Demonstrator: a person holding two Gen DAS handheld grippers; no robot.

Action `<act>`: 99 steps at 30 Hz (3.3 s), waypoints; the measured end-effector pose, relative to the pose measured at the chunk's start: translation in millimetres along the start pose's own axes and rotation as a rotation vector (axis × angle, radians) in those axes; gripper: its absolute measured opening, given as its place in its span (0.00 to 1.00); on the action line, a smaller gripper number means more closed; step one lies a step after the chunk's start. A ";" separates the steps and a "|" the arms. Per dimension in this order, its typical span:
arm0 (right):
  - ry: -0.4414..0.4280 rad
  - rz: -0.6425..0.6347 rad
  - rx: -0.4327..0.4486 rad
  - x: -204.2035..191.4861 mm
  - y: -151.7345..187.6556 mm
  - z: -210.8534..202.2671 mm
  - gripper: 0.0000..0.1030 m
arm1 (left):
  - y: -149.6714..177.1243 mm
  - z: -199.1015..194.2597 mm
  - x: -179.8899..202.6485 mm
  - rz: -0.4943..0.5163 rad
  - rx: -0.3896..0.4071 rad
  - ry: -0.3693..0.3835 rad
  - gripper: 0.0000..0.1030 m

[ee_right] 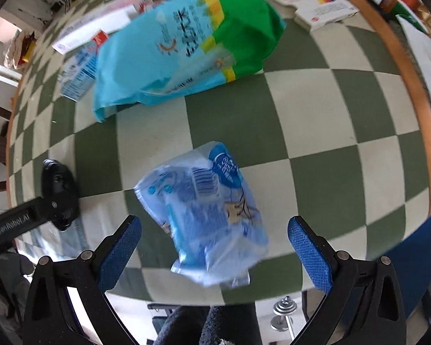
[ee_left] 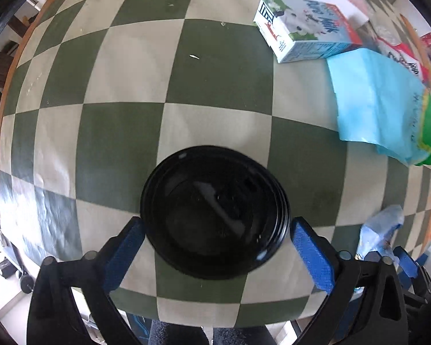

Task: Collect trash
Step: 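Grasp the black round lid with the left tool while the right tool grasps the blue wrapper, then carry the blue wrapper to the bin and release it from the right tool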

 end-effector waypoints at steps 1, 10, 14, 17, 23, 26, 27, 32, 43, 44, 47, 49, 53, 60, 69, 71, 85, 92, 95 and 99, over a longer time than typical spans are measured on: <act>0.000 -0.003 -0.008 0.1 -1.5 4.4 0.99 | 0.0 0.6 -1.6 0.002 0.005 -0.020 0.88; -0.018 -0.050 -0.004 -11.5 -5.2 7.3 0.57 | 13.9 -9.7 -6.6 0.006 0.053 -0.055 0.84; -0.048 -0.060 0.005 -18.5 -3.3 2.1 0.33 | 20.8 -22.1 -2.4 0.013 0.076 -0.070 0.84; -0.094 -0.042 0.014 -22.4 -1.4 -4.7 0.29 | 27.9 -37.1 -8.6 0.014 0.097 -0.068 0.84; -0.143 -0.018 0.029 -17.1 -0.9 -20.2 0.27 | 37.4 -67.1 -12.8 0.017 0.168 -0.052 0.84; -0.153 -0.019 0.055 -16.0 0.2 -33.7 0.27 | 51.5 -86.7 -16.8 0.018 0.211 -0.038 0.84; -0.158 -0.016 0.065 -16.9 1.3 -38.1 0.27 | 59.0 -96.1 -18.8 0.020 0.231 -0.034 0.84; -0.190 -0.006 0.120 -22.7 15.9 -71.1 0.26 | 74.8 -127.3 -32.2 0.022 0.310 -0.006 0.84; -0.261 0.003 0.235 -85.1 107.3 -130.5 0.26 | 131.0 -164.0 -77.6 0.096 0.429 0.073 0.84; -0.265 0.010 0.238 -89.7 118.2 -131.7 0.26 | 142.0 -163.6 -87.0 0.103 0.431 0.077 0.84; -0.277 0.036 0.238 -104.9 159.1 -130.8 0.26 | 169.2 -154.9 -109.5 0.118 0.413 0.090 0.84; -0.284 0.062 0.225 -114.7 192.5 -123.3 0.26 | 188.9 -142.5 -126.0 0.131 0.386 0.095 0.84; -0.312 0.116 0.165 -128.2 244.4 -90.3 0.26 | 217.8 -101.3 -156.5 0.133 0.304 0.090 0.84; -0.386 0.201 -0.018 -149.3 310.8 16.6 0.26 | 237.4 6.3 -189.1 0.089 0.160 0.093 0.84; -0.436 0.298 -0.195 -148.4 340.9 221.7 0.26 | 230.6 205.9 -212.2 -0.018 -0.042 0.219 0.85; -0.425 0.283 -0.213 -148.8 342.0 269.1 0.26 | 228.9 239.5 -215.1 -0.019 -0.068 0.216 0.88; -0.198 0.041 -0.279 -159.1 369.4 442.6 0.94 | 246.2 315.2 -267.5 0.009 -0.065 -0.002 1.00; -0.007 -0.069 -0.201 -163.7 371.5 423.8 0.99 | 261.6 294.4 -288.5 0.048 -0.042 -0.109 1.00; 0.014 -0.078 -0.189 -169.5 372.0 410.8 1.00 | 266.5 282.7 -287.9 0.053 -0.034 -0.121 1.00; 0.031 -0.065 -0.177 -171.4 375.7 388.2 1.00 | 275.3 262.0 -286.4 0.062 -0.019 -0.120 1.00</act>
Point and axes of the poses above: each gripper's, at about its wrist camera, not at the fingertips, and z roughly the way its jaws point, x to its right, y to its underside, the point moved 7 cm from there along z, roughly the way its jaws point, and after that the axes turned 1 degree about y, right-handed, at the moved point
